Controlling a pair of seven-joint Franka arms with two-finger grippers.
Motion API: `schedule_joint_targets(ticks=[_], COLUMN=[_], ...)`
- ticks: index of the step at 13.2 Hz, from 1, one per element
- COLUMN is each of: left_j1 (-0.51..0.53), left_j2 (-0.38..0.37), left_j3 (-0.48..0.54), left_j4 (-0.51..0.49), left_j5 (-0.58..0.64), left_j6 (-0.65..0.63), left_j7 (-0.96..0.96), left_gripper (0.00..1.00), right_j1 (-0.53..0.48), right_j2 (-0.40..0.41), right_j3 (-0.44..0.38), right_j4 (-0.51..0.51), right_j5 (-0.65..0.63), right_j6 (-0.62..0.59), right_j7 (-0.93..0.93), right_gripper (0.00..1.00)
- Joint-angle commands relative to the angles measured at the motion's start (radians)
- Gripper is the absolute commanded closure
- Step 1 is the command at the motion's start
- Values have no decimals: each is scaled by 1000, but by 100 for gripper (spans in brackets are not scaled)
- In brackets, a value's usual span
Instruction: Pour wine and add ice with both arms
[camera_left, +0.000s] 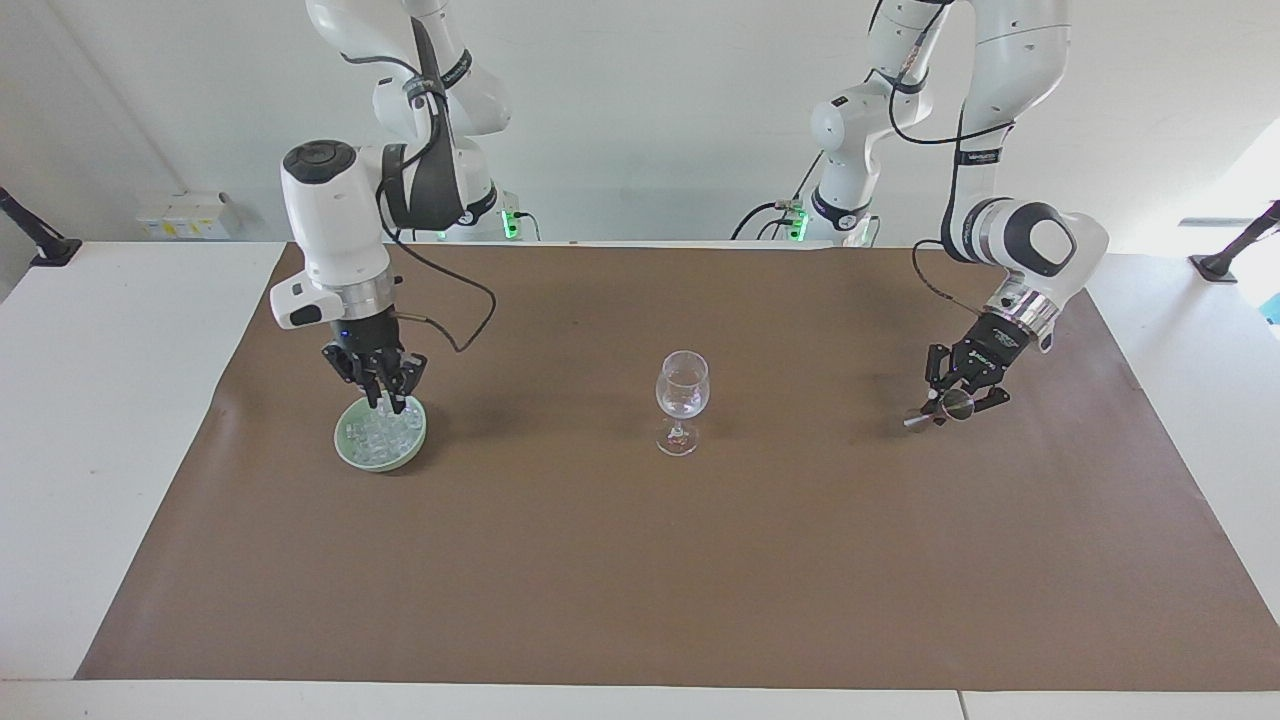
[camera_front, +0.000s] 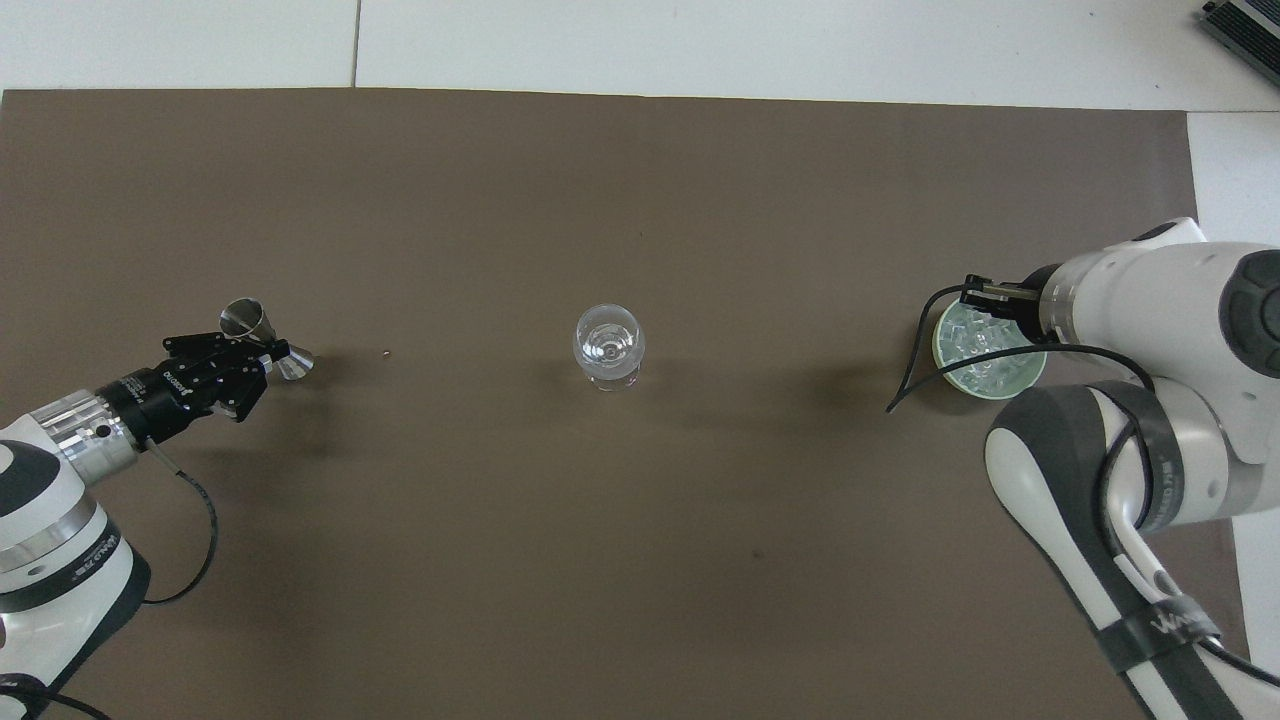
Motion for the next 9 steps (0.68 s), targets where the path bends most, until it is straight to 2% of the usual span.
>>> schedule_joint_targets(ticks=[1,3,4,6,9], left_j1=[7,6,4,2,10], left_j2=[15,27,31,37,46], left_j3=[-1,-2,-4,-4,-4], left_j4=[-2,-2,-4,-8,-8], left_j5=[-32,-58,-65,-78,-79], left_j6=[-25,-44,-45,-48,-61], left_j7=[60,116,165,219,222], left_gripper=[100,100,100,100,100], right_j1=[74,116,130,180,278], right_j2=[-12,-1,2,7,25], right_j3=[0,14,17,21,23], right_j4=[104,145,145,147,150], right_j5=[-4,23,94,220,310], right_j6=[-127,-147,-126,-59,67], right_j7=[88,109,143,212,403], right_gripper=[100,100,100,100,100])
